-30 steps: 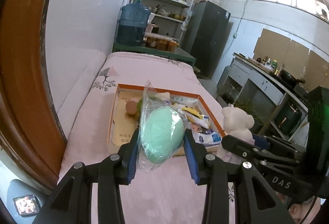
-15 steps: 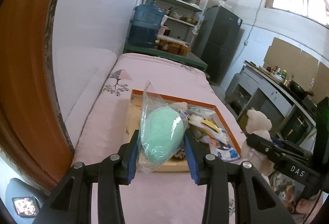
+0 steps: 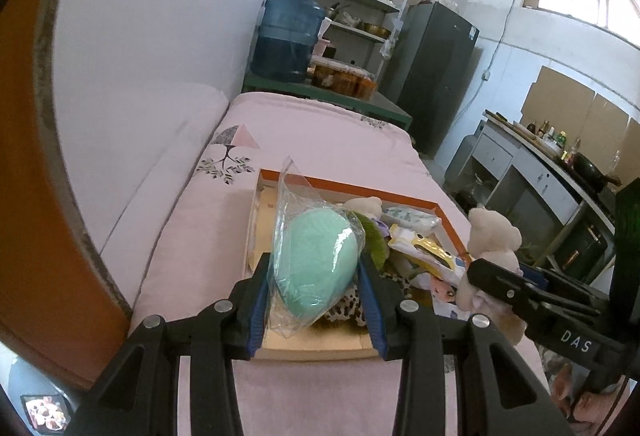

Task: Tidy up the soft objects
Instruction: 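Lift and carry the green egg bag and teddy bear over the box lid, then lower the egg bag and teddy bear into the box lid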

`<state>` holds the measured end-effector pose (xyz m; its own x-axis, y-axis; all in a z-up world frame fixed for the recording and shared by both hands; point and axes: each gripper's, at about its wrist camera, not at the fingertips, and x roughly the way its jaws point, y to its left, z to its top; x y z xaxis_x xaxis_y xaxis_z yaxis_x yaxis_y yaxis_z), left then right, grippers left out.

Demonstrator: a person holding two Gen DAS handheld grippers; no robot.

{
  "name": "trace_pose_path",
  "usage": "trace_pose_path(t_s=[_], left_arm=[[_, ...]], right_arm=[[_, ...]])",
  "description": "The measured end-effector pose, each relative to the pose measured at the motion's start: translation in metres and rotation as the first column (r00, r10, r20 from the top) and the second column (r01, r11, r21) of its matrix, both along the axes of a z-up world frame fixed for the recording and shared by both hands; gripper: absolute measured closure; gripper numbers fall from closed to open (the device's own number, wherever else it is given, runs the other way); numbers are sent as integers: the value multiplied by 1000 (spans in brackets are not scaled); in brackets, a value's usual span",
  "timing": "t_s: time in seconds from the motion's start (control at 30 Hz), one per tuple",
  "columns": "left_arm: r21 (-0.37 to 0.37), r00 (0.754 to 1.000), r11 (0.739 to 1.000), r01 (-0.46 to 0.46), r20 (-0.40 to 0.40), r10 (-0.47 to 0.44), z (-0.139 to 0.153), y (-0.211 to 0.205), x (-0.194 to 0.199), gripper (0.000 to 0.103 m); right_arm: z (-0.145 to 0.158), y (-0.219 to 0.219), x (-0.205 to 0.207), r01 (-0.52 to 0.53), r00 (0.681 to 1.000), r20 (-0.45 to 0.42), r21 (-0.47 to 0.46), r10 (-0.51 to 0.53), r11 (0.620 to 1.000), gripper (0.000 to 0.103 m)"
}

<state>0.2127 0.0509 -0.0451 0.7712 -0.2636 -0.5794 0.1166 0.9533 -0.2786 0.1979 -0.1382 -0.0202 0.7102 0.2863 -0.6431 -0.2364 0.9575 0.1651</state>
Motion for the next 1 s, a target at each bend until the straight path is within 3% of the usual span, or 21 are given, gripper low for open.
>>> trace_pose_path(t_s=[0.5, 1.0], left_arm=[[29, 999, 999, 21, -38, -20, -22, -9, 35, 62], [46, 995, 999, 29, -93, -25, -48, -13, 50, 62]], right_arm=[[-27, 24, 44, -59, 998, -38, -20, 58, 998, 56], [-54, 30, 61, -78, 994, -84, -33, 75, 996, 56]])
